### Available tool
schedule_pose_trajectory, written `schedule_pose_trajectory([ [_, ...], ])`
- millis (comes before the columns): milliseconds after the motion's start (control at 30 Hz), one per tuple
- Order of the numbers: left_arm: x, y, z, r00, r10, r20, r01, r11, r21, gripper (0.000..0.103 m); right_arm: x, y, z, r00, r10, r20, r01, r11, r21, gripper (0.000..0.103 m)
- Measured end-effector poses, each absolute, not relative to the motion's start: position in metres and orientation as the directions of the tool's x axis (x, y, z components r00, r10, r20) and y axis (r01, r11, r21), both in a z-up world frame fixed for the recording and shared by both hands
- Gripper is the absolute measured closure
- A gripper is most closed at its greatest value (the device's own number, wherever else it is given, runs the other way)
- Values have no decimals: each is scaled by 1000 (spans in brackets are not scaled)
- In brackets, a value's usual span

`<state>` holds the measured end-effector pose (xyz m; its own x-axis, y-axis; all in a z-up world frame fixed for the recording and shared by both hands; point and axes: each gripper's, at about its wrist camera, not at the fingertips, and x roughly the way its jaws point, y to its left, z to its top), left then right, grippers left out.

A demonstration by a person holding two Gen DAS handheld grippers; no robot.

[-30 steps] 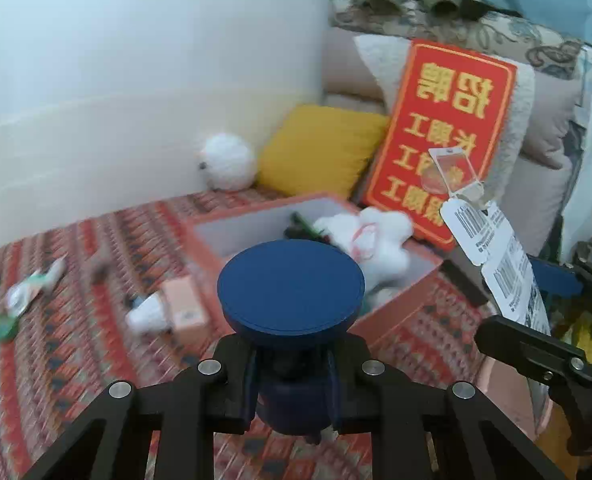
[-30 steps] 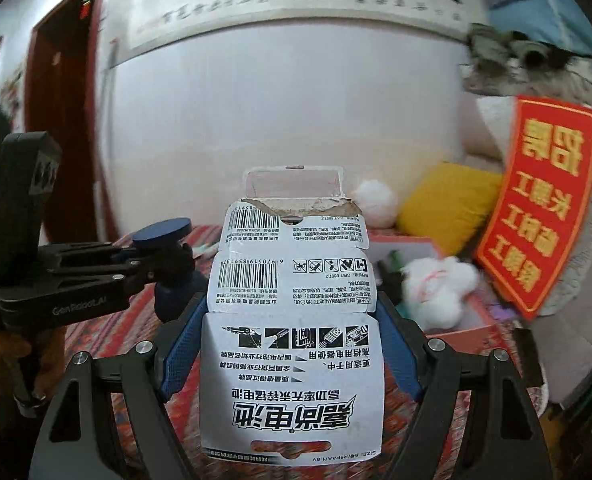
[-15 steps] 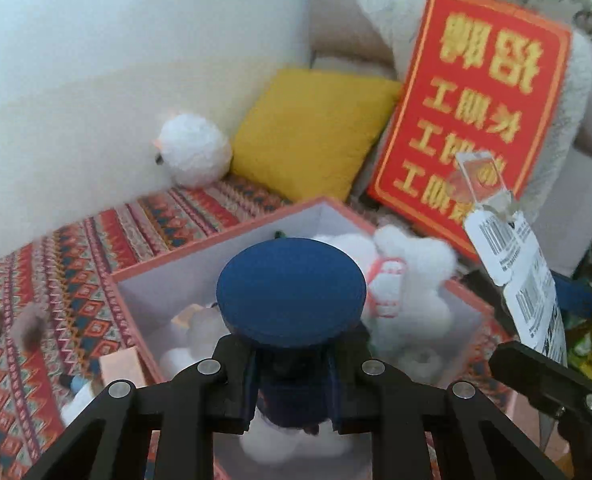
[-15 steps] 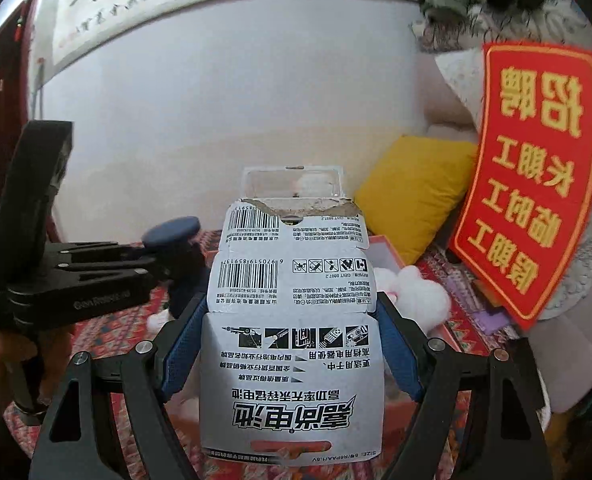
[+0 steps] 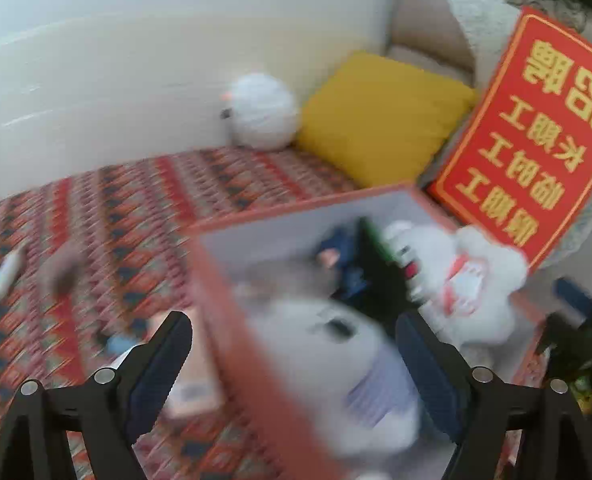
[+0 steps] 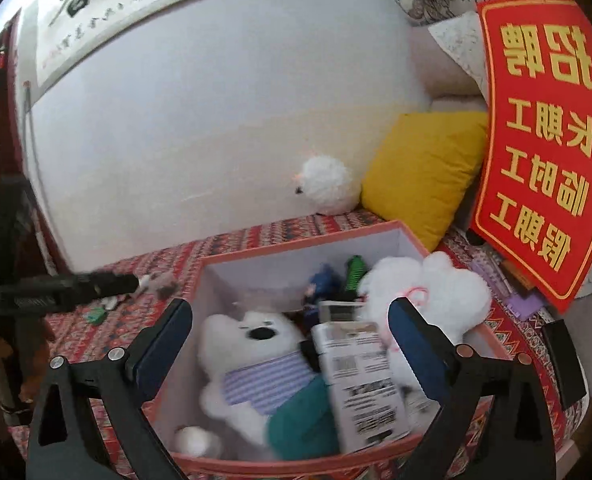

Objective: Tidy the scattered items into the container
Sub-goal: 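Release the blue figurine and battery card into the pink box, then grasp the green tape measure with the left tool while the right tool grasps the clear case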

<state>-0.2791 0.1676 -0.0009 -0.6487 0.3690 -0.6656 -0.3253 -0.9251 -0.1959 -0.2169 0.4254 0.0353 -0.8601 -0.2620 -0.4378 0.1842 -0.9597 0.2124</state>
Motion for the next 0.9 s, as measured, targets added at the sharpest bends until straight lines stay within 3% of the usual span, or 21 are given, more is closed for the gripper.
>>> schedule_pose_trajectory([
  [233,-228,71,-31,-664,243,-707,-190,-969,-155,14,-168,321,56,-806,-411,-425,355,-912,208,1],
  [533,-188,-76,-86,-651,14,-759,41,-998,-54,14,-192,144,5,-596,-539,-596,548,-815,190,1],
  [800,-250,-160,-140,-600,-34,-799,141,-988,-64,14,-309,56,-52,-532,-519,-669,481,-836,266,1],
  [900,-293,-172,-157,-589,-33,-808,136,-989,-59,14,-366,45,-71,-535,-516,-669,363,-856,369,1],
])
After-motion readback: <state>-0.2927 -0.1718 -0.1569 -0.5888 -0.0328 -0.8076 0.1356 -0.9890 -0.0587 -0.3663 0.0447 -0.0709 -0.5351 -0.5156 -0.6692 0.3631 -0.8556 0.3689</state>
